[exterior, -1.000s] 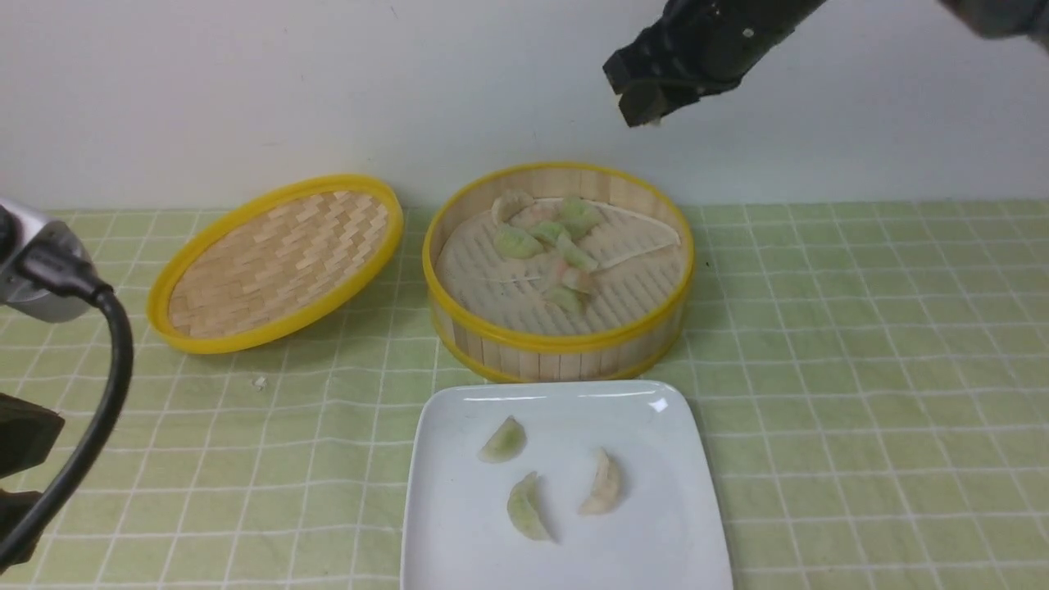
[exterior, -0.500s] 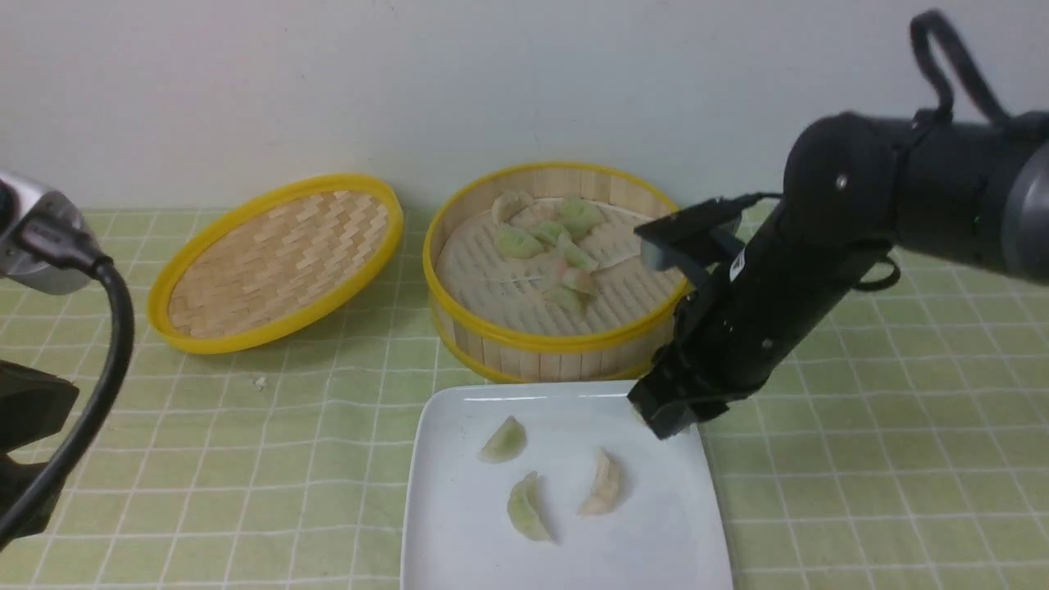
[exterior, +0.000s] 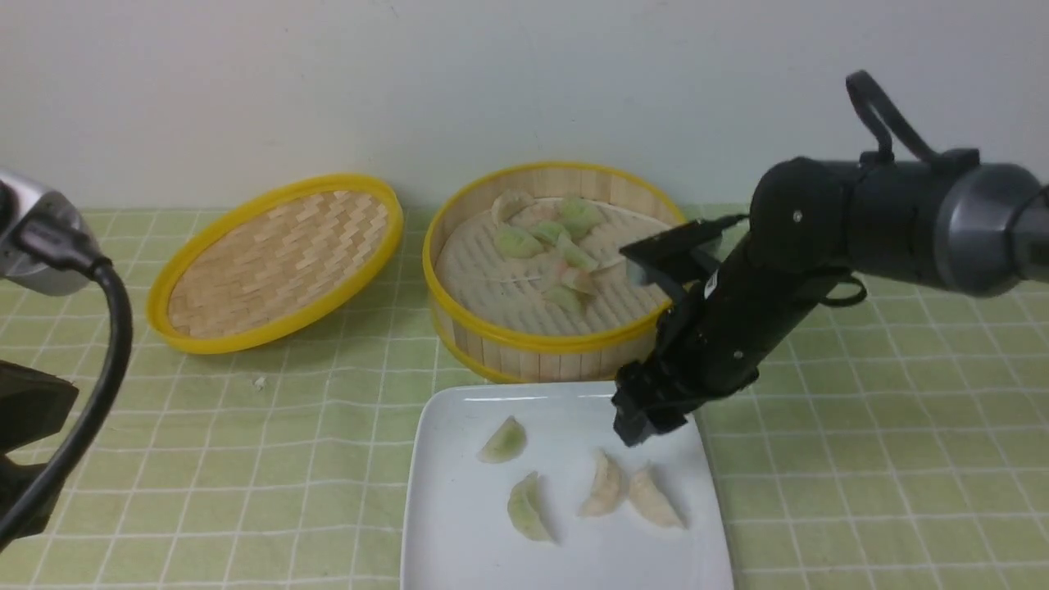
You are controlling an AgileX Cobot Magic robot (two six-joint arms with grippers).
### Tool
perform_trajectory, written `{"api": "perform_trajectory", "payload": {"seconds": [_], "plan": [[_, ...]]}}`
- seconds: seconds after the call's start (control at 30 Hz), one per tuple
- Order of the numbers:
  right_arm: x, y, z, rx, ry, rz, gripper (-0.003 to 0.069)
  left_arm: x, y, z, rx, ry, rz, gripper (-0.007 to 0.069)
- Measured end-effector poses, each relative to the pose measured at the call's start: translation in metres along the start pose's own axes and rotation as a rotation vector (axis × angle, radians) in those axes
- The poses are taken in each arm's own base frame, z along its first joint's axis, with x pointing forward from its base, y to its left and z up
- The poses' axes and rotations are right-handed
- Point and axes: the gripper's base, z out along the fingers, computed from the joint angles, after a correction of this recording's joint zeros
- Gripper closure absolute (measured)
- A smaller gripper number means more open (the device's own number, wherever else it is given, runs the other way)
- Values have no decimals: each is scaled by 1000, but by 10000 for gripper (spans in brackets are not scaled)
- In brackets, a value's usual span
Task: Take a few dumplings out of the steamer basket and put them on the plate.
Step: Use the right arm to put the dumpling into the plate, then use the right arm to grab a dumpling from inside the steamer
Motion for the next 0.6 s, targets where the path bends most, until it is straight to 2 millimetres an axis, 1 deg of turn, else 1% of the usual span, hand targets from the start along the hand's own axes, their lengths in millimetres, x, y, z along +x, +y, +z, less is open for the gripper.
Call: {"api": "perform_trajectory", "payload": {"seconds": [0.1, 0.17, 0.2, 0.27, 0.3, 0.33, 0.37, 0.43, 0.5, 0.57, 0.6], "plan": [[-24, -2, -20, 48, -90, -37, 134, 0, 0, 0, 0, 0, 0, 631], [-44, -3, -37, 63, -172, -47, 131, 0, 0, 0, 0, 0, 0, 631], [-47, -3, -40, 66, -189, -49, 131, 0, 0, 0, 0, 0, 0, 631], [-72, -4, -53, 77, -271, -63, 131, 0, 0, 0, 0, 1, 0, 631], [-73, -4, -53, 77, -273, -63, 131, 0, 0, 0, 0, 1, 0, 631], [-86, -6, -51, 78, -294, -68, 131, 0, 0, 0, 0, 1, 0, 631], [-90, -7, -49, 78, -295, -69, 131, 0, 0, 0, 0, 1, 0, 631], [-100, -12, -32, 82, -287, -69, 131, 0, 0, 0, 0, 2, 0, 631], [-104, -16, -20, 80, -274, -60, 131, 0, 0, 0, 0, 5, 0, 631], [-107, -26, 6, 76, -244, -18, 131, 1, 0, 0, -1, 11, 0, 631], [-108, -29, 11, 77, -239, -6, 131, 1, 0, 0, -1, 12, 0, 631]]}}
